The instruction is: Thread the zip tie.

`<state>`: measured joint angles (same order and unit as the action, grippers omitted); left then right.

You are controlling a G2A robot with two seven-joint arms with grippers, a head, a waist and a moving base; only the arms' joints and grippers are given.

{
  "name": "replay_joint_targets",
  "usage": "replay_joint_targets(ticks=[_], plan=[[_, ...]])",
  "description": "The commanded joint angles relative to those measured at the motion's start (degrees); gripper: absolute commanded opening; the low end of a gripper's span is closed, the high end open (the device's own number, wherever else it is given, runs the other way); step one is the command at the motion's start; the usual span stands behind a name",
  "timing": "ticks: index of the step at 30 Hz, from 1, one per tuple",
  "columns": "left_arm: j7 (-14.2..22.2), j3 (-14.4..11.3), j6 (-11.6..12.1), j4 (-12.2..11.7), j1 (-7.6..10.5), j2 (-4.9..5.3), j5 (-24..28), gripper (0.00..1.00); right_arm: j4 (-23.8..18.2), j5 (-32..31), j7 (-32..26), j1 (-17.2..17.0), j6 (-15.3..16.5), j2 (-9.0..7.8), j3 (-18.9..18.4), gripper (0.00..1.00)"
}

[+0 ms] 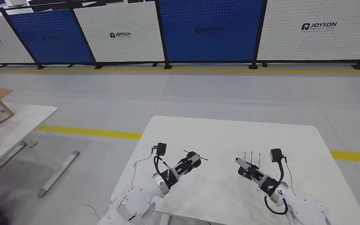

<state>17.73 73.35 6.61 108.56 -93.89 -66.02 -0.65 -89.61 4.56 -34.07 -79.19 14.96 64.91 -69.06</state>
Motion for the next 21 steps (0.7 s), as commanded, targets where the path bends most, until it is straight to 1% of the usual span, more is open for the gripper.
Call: replay_joint_targets(ticks=[1, 10, 12, 16, 19, 21], plan=[[0.0, -0.2, 0.1, 0.0, 0.05, -0.04, 0.7, 0.0, 0.0, 0.0, 0.0, 0.0, 0.0, 0.0, 0.0, 1.0], [-0.1, -0.4, 0.1, -0.1, 0.16, -0.05, 0.4, 0.0, 0.0, 0.0, 0.0, 0.0, 0.0, 0.0, 0.0, 1.0], [-0.3, -1.3, 0.1, -0.5, 0.48, -0.17, 0.5, 0.0, 0.0, 0.0, 0.0, 0.0, 0.0, 0.0, 0.0, 1.0], [-0.2, -3.0, -0.3, -1.6, 1.84, -0.46, 2.2, 0.0, 0.0, 0.0, 0.0, 0.0, 0.0, 0.0, 0.0, 1.0], [-0.8, -3.7, -1.1, -2.6, 3.01, -0.63, 2.9, 0.0, 0.0, 0.0, 0.0, 0.0, 0.0, 0.0, 0.0, 1.0], [-0.8, -3.7, -1.1, -2.6, 3.01, -0.63, 2.9, 0.0, 0.0, 0.0, 0.0, 0.0, 0.0, 0.0, 0.0, 1.0]])
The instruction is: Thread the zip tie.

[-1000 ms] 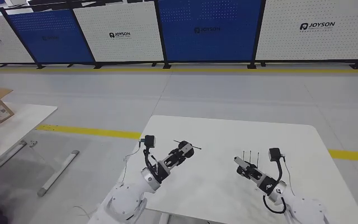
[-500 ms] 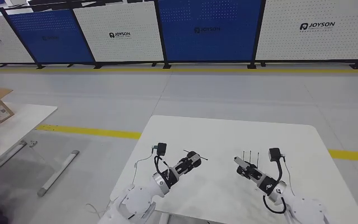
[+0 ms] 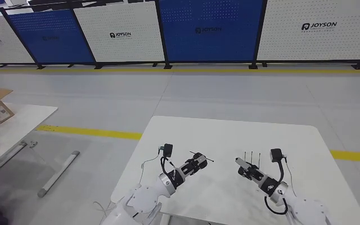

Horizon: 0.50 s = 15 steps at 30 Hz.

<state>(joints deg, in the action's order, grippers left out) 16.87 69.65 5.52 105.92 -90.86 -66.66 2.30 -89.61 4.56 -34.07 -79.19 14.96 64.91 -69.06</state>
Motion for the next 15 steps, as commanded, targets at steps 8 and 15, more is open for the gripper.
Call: replay_joint_targets(ticks=[8, 15], plan=[[-0.6, -0.3, -0.9, -1.0, 0.42, -0.08, 0.2, 0.0, 0.0, 0.0, 0.0, 0.0, 0.0, 0.0, 0.0, 1.0], [0.5, -0.8, -1.0, -2.4, 1.12, -0.3, 4.6, 0.0, 0.0, 0.0, 0.0, 0.0, 0.0, 0.0, 0.0, 1.0]])
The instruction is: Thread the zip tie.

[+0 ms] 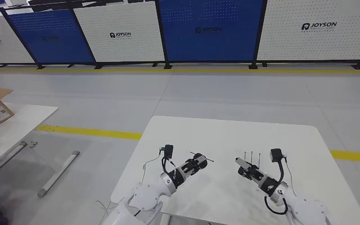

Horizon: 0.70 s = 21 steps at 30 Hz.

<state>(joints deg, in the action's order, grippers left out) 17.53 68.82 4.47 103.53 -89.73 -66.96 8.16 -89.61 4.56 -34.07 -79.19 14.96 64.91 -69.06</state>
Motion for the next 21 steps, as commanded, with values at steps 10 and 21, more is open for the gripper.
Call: replay_joint_targets(ticks=[10, 21], plan=[[-0.2, 0.0, 0.0, 0.0, -0.01, 0.01, -1.2, 0.0, -0.4, -0.7, -2.2, 0.5, -0.5, -0.1, 0.2, 1.0], [-0.2, 0.0, 0.0, 0.0, -0.01, 0.01, -1.2, 0.0, -4.9, -13.7, -17.1, 4.4, -7.1, -2.69, -6.4, 1.0]])
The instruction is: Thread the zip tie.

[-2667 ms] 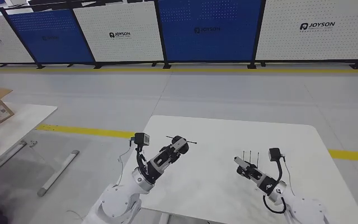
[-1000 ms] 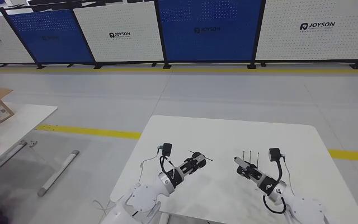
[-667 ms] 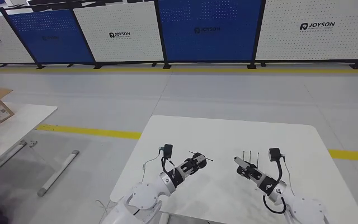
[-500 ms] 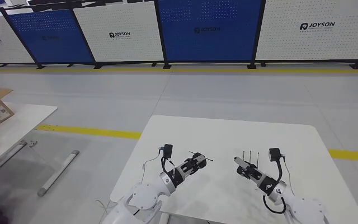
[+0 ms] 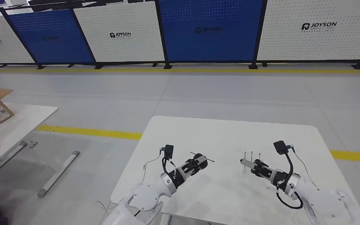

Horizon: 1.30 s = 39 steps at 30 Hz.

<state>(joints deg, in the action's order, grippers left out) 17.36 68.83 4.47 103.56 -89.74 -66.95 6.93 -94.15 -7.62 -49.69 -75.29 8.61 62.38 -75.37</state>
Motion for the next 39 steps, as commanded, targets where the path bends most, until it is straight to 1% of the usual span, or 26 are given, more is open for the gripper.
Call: replay_joint_targets(ticks=[1, 2, 20, 22, 23, 27, 29, 31, 33, 34, 35, 39], plan=[[0.0, 0.0, 0.0, 0.0, 0.0, 0.0, 0.0, 0.0, -0.5, -3.4, -2.9, 1.6, -1.9, -0.3, 0.1, 1.0], [0.0, 0.0, 0.0, 0.0, 0.0, 0.0, 0.0, 0.0, -0.6, -4.6, -3.0, 2.2, -2.5, -0.33, 0.4, 1.0], [0.0, 0.0, 0.0, 0.0, 0.0, 0.0, 0.0, 0.0, -0.6, -4.6, -3.0, 2.2, -2.5, -0.33, 0.4, 1.0], [0.0, 0.0, 0.0, 0.0, 0.0, 0.0, 0.0, 0.0, -0.9, -5.3, -2.1, 2.1, -2.2, -0.37, 0.4, 1.0], [0.0, 0.0, 0.0, 0.0, 0.0, 0.0, 0.0, 0.0, -1.0, -6.1, -2.1, 2.4, -2.7, -0.46, 0.2, 1.0], [0.0, 0.0, 0.0, 0.0, 0.0, 0.0, 0.0, 0.0, -1.4, -9.6, -4.9, 4.6, -5.5, -0.93, -0.7, 1.0], [0.0, 0.0, 0.0, 0.0, 0.0, 0.0, 0.0, 0.0, -0.3, -11.2, -6.7, 7.0, -7.8, -1.01, -0.4, 1.0], [0.0, 0.0, 0.0, 0.0, 0.0, 0.0, 0.0, 0.0, 0.4, -14.1, -9.2, 9.5, -9.2, -0.96, 1.6, 1.0], [0.0, 0.0, 0.0, 0.0, 0.0, 0.0, 0.0, 0.0, 1.9, -16.6, -12.0, 12.4, -10.6, -0.7, 4.6, 1.0], [0.0, 0.0, 0.0, 0.0, 0.0, 0.0, 0.0, 0.0, 2.6, -18.3, -12.8, 13.7, -11.3, -0.57, 6.0, 1.0], [0.0, 0.0, 0.0, 0.0, 0.0, 0.0, 0.0, 0.0, 3.5, -19.4, -12.3, 15.1, -12.8, -0.29, 7.4, 1.0], [0.0, 0.0, 0.0, 0.0, 0.0, 0.0, 0.0, 0.0, 3.6, -19.4, -11.9, 15.4, -13.0, -0.21, 7.7, 1.0]])
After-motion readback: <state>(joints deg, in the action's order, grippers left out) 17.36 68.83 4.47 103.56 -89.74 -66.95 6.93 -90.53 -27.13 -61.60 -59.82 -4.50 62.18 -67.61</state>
